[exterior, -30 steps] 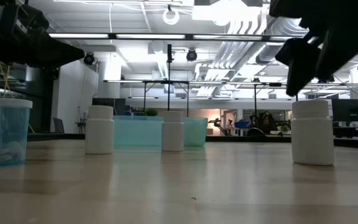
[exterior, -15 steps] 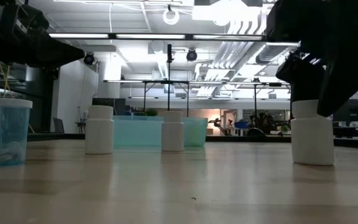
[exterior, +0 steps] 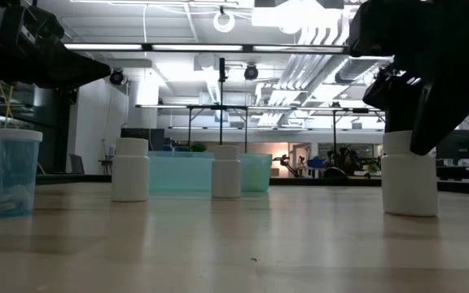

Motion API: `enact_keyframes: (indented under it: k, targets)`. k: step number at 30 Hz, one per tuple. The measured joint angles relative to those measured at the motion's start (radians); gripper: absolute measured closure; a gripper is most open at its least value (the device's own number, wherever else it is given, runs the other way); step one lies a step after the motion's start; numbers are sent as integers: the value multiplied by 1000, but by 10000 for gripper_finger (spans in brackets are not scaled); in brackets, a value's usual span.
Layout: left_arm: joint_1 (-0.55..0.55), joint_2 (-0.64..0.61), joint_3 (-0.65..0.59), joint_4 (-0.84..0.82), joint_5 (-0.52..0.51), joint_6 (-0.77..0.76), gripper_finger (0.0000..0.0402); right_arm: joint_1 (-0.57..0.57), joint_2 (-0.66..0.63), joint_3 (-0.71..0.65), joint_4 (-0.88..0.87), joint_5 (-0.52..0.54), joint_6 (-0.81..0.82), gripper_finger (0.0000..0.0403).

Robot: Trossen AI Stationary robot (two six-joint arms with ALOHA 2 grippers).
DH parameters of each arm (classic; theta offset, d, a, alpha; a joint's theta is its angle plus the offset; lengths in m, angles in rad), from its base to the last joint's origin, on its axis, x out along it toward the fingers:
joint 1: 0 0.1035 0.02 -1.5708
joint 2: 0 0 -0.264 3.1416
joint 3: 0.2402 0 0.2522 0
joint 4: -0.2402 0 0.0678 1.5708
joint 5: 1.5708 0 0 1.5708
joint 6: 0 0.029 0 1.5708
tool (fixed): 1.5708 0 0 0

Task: Pick and place pill bottles into a basket
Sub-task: Put the white pill bottle into the green bin

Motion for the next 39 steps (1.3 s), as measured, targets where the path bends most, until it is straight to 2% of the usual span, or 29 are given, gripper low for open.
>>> enact_keyframes:
  k: [9,14,17,19,23,29,33,36,39]
  targets:
    - [0,0,0,0,0,0,337,-1,0,0,47,0,1,253]
    - [0,0,0,0,0,0,337,-25,0,3,88,-1,25,241]
    - [0,0,0,0,0,0,337,-67,0,39,90,12,57,225]
    - [0,0,0,0,0,0,337,-102,0,72,89,18,48,228]
    - [0,0,0,0,0,0,337,-175,0,157,91,51,-70,255]
    - [0,0,0,0,1,0,337,-313,0,268,94,110,-306,254]
    - [0,0,0,0,1,0,337,-434,0,303,119,132,-430,231]
    - [0,0,0,0,1,0,337,-532,0,310,183,123,-494,234]
    - [0,0,0,0,1,0,337,-627,0,310,236,78,-521,253]
